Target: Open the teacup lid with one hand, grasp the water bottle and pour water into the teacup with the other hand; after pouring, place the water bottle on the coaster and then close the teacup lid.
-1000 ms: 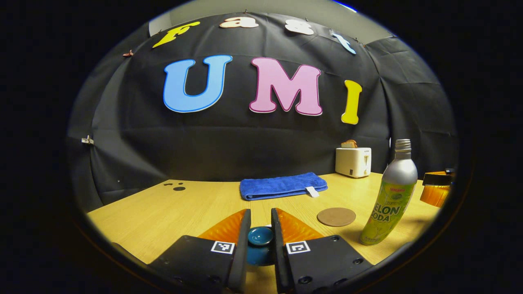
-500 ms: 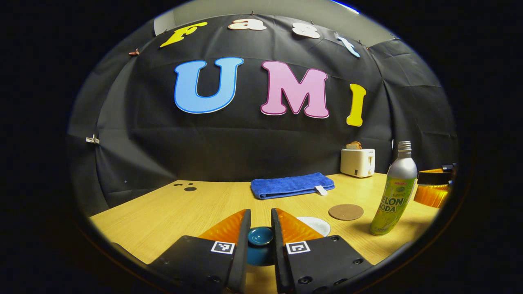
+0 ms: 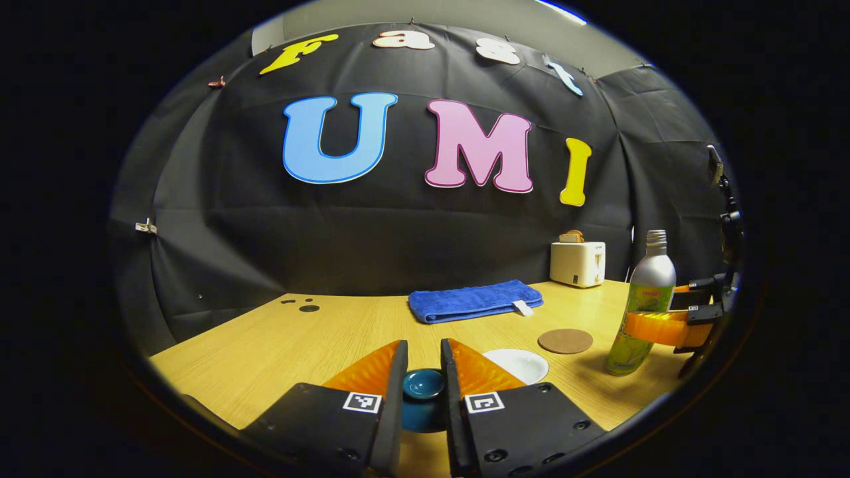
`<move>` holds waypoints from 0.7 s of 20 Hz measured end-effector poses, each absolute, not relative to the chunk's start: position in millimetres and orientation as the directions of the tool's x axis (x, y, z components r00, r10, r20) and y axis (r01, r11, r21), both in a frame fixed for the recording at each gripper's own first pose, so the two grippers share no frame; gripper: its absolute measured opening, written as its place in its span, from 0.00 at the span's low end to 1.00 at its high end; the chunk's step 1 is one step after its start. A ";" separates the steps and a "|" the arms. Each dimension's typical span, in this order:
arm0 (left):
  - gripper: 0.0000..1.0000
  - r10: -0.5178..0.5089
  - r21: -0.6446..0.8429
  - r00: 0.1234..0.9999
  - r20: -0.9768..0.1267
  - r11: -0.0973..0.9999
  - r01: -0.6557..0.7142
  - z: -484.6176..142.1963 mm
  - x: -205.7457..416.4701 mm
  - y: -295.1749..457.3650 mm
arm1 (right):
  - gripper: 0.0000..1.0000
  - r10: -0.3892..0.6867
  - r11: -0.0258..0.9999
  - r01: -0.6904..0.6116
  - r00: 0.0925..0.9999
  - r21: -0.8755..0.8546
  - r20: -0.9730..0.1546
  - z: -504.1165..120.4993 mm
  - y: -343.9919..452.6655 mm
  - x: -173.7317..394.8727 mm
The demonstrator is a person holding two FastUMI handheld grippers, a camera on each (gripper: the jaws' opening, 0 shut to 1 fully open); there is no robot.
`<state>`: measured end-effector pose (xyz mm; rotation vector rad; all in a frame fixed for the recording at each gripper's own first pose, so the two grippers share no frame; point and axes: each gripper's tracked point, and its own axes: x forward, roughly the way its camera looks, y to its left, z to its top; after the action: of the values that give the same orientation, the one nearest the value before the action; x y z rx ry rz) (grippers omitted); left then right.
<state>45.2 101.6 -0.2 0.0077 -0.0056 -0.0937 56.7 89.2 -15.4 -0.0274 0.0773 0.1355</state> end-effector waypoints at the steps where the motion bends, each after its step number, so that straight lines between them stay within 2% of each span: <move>1: 0.31 -0.093 0.008 0.996 0.005 0.996 0.093 -0.4 47.3 103.8 | 0.98 0.121 0.992 -0.123 0.990 -0.028 -0.077 -14.9 88.0 60.9; 8: 0.31 -0.090 0.008 0.996 0.005 0.996 0.089 0.0 49.6 111.2 | 0.98 0.105 0.994 -0.107 0.991 -0.023 -0.078 -16.9 89.0 70.2; 9: 0.31 -0.090 0.008 0.996 0.005 0.996 0.090 -0.3 49.9 111.0 | 0.92 0.103 0.994 -0.104 0.991 -0.015 -0.085 -18.3 87.4 71.5; 10: 0.31 -0.090 0.009 0.996 0.005 0.996 0.090 0.3 49.5 111.0 | 0.95 0.101 0.995 -0.102 0.990 -0.004 -0.095 -20.4 87.1 72.8; 14: 0.31 -0.090 0.008 0.996 0.006 0.996 0.089 0.3 49.7 111.2 | 0.91 0.074 0.997 -0.072 0.990 0.019 -0.124 -24.6 81.7 76.2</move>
<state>49.7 111.2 0.3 0.0082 -0.0062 -0.0896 76.2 81.7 -24.6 0.0148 0.1247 0.0735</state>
